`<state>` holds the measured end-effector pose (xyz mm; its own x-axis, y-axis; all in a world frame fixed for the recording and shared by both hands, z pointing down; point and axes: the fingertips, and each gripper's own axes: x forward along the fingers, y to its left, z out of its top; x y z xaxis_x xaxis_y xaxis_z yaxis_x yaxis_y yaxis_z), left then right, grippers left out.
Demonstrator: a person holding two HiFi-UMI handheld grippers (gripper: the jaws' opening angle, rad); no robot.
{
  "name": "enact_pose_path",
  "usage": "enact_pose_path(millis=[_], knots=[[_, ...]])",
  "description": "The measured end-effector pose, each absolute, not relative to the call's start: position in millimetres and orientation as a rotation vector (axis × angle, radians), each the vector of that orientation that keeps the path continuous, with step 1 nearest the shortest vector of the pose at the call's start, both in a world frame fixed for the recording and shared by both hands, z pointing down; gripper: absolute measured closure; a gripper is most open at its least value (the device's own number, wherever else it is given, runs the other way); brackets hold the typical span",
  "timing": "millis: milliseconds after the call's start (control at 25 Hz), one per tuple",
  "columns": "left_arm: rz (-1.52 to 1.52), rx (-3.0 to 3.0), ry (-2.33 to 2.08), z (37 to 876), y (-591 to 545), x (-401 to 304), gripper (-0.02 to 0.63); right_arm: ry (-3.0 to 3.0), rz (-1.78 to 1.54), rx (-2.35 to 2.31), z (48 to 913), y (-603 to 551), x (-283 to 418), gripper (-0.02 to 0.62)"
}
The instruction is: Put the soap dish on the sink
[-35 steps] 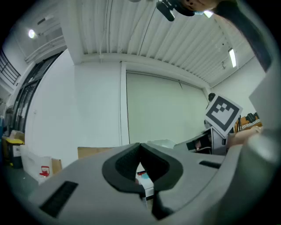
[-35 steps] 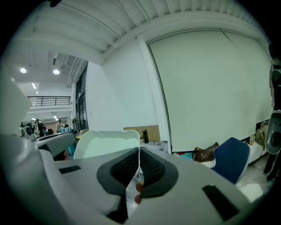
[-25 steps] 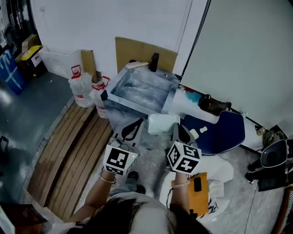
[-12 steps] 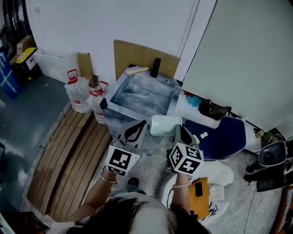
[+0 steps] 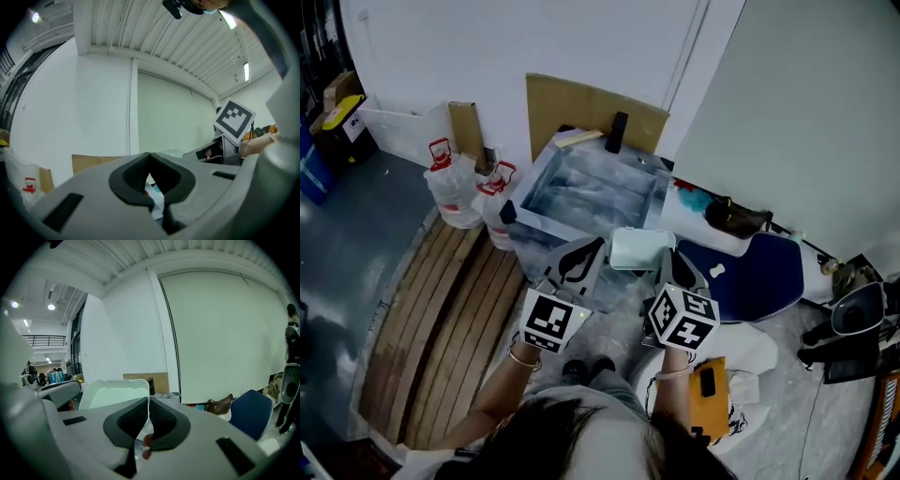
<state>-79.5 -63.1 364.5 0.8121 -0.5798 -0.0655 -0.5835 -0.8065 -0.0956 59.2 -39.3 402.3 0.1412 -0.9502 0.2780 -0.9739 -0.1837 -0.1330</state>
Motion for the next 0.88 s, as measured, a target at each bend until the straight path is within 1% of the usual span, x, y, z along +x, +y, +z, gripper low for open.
enact_pose_path(millis=[360,880], knots=[[0.040,-2.907,0.910,372,-84,-50,0.597,-1.924,0.485,2.331,410,-58,87,0.568],[0.026,-2.895,0.974,383,-133,7,0.597,-1.955,0.510,2.292,423,-109,146,0.568]])
